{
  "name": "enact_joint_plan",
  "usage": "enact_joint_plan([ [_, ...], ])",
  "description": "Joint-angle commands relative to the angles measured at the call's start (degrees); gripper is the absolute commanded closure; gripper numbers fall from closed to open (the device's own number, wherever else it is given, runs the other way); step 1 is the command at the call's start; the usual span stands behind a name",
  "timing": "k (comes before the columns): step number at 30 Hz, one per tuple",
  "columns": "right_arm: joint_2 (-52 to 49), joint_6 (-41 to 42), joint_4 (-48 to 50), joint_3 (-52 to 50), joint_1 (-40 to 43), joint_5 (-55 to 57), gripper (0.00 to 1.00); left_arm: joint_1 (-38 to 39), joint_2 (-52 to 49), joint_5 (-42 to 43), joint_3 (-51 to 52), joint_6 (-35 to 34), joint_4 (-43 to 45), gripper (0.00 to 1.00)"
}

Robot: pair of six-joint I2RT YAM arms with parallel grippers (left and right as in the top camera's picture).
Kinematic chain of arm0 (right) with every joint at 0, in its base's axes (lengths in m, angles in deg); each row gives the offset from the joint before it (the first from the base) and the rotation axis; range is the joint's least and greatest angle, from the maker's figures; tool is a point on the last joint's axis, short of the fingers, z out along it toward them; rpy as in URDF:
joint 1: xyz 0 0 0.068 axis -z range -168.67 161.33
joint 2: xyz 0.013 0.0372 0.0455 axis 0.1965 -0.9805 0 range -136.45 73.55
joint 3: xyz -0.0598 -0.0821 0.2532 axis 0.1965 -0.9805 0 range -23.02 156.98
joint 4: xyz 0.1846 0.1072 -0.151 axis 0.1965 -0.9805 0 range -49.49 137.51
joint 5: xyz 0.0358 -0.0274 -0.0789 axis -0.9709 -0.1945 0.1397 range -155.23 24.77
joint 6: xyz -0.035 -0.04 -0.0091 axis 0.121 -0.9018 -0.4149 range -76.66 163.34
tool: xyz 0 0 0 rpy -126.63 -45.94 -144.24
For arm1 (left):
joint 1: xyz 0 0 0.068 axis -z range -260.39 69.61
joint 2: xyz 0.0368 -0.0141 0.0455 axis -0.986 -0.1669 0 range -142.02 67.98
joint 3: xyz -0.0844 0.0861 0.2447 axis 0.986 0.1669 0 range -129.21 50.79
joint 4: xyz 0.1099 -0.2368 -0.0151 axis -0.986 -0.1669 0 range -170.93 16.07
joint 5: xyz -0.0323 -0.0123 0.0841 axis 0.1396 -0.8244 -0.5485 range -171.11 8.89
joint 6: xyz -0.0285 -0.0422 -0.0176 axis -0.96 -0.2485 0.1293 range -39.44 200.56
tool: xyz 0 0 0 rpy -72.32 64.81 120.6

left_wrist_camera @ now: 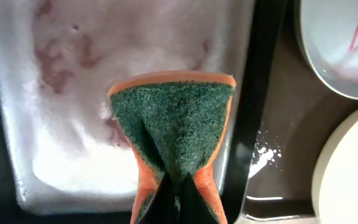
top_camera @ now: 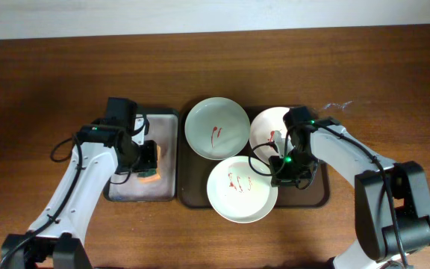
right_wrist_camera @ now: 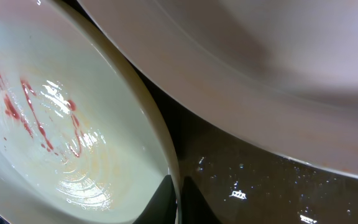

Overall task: Clean dirty plates on tray and stack at the side
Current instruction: 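Lift the sponge with the left gripper and dip it in the soapy tray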

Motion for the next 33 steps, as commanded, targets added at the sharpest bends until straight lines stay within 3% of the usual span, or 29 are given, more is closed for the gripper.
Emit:
enact_joint_plan([
  [1, -0.2, 0.0, 0.0, 0.7, -0.5, -0.1, 0.93, 0.0, 0.4, 7.8, -0.5, -1.1, -2.1, 0.99],
  [8, -0.2, 0.0, 0.0, 0.7, -0.5, -0.1, 0.94, -0.8, 0.4, 15.7, -0.5, -9.8, -2.1, 1.0],
  [22, -0.2, 0.0, 0.0, 0.7, -0.5, -0.1, 0.95, -16.6, 0.4, 47.6, -0.5, -11.0, -0.9, 1.0],
  [33, -0.2, 0.0, 0.0, 0.7, -0.5, -0.1, 0.96, -18.5, 0.4, 49.6, -0.5, -13.2, -0.8, 1.0],
])
